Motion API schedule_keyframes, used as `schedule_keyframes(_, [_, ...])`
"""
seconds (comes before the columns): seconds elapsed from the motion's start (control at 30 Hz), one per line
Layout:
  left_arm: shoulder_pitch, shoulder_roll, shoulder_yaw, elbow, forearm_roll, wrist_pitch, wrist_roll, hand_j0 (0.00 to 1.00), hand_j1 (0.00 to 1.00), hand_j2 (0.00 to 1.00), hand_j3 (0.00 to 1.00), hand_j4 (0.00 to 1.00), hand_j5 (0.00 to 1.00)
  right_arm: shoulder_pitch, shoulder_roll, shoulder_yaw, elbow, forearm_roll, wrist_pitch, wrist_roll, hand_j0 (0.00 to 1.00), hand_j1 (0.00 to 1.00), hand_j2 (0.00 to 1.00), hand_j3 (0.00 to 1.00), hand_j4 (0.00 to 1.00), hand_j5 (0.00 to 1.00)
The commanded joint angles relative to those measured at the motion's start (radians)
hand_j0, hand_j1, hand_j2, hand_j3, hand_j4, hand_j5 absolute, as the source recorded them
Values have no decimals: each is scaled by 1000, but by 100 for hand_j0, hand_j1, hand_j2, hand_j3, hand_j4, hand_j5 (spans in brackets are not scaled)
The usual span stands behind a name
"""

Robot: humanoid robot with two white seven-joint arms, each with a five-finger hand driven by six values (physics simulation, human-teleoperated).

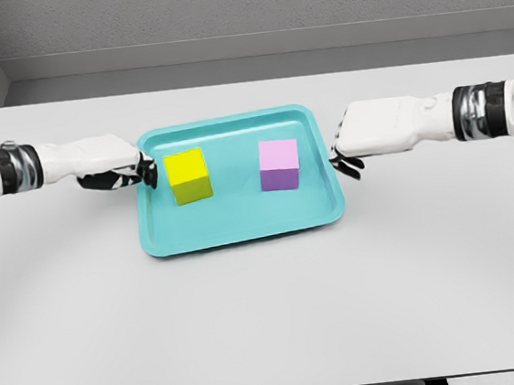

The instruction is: Push two cubes

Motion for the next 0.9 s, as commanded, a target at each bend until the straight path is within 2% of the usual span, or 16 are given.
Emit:
schedule_keyframes(0.0, [0,-34,-1,35,2,2,0,44,44,44,44,44,44,0,28,43,46,-2,2,0,13,13,13,13,13,13])
schedule_keyframes(0.07, [-2,-33,1,38,-3,2,0,44,44,44,44,44,44,-18,39,70,61,-2,2,0,13,13,13,13,13,13])
schedule_keyframes(0.23, [-2,-34,1,49,-4,2,0,44,44,44,44,44,44,-61,114,132,193,-2,2,0,13,13,13,13,13,13])
schedule_keyframes(0.33, [-3,-46,1,57,-26,2,0,44,44,44,44,44,44,-83,140,164,237,0,2,0,13,13,13,13,13,13])
schedule_keyframes(0.4, [-15,-73,1,89,-46,2,0,44,44,44,44,44,44,-83,146,173,242,0,2,0,13,13,13,13,13,13])
schedule_keyframes(0.63, [-17,-86,-1,98,-61,2,0,44,44,44,44,44,44,-98,177,176,260,27,2,0,13,13,13,13,13,13])
schedule_keyframes(0.77, [-17,-102,-1,96,-70,2,0,44,44,44,44,44,44,-123,215,210,334,35,2,0,13,13,13,13,13,13])
schedule_keyframes(0.87, [-15,-100,-1,90,-66,2,0,44,44,44,44,44,44,-124,217,211,357,38,2,0,13,13,13,13,13,13])
